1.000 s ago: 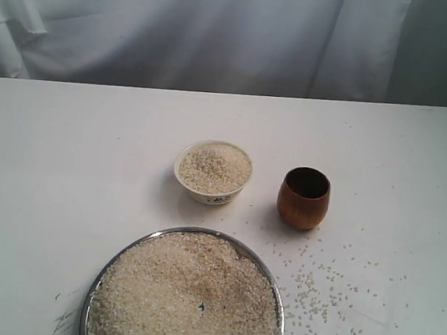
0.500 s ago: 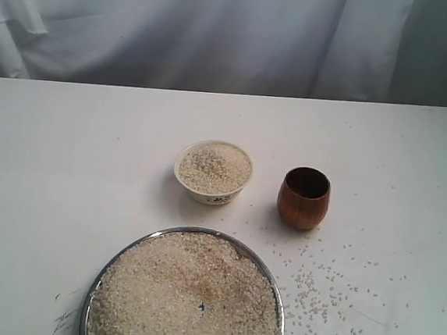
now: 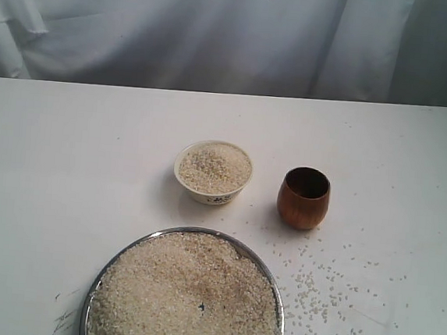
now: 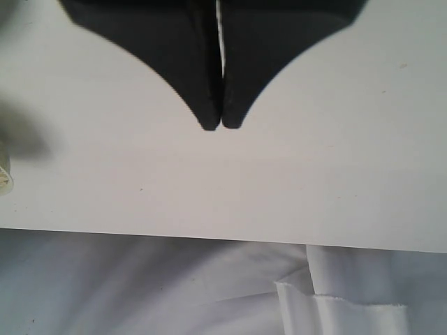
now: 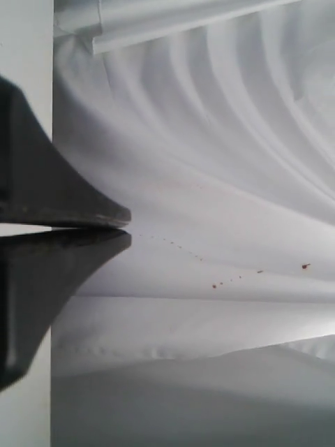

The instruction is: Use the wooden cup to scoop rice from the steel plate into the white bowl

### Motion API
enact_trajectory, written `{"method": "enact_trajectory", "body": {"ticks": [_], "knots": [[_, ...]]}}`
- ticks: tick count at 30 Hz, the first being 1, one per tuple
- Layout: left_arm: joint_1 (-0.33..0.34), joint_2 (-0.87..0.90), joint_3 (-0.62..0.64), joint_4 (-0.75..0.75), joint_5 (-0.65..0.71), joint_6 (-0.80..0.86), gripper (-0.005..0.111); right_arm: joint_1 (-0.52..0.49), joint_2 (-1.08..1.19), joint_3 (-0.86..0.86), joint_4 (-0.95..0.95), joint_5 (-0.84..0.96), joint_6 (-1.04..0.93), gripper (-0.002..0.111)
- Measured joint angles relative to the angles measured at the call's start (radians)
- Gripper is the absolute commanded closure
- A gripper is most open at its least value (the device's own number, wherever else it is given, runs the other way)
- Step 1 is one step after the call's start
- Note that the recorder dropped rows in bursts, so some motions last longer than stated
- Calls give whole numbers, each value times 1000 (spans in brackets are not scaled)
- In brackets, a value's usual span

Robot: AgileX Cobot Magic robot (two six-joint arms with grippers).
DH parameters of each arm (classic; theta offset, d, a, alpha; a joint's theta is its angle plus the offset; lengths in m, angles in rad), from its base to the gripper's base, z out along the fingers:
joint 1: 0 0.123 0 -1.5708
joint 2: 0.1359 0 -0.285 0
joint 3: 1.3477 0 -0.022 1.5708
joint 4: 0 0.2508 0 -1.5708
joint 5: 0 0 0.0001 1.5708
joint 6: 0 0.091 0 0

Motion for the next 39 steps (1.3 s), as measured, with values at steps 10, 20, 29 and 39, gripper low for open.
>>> {"method": "enact_trajectory", "body": {"ticks": [10,20,29,39], "knots": [[0,0,0,0,0,0,107,0,0,99,394,170,-429,108],[0,0,0,0,0,0,107,0,0,160,497,194,-532,108],[0,0,0,0,0,0,107,0,0,160,514,270,-606,108],[0,0,0,0,0,0,107,0,0,160,566,352,-690,108]]}}
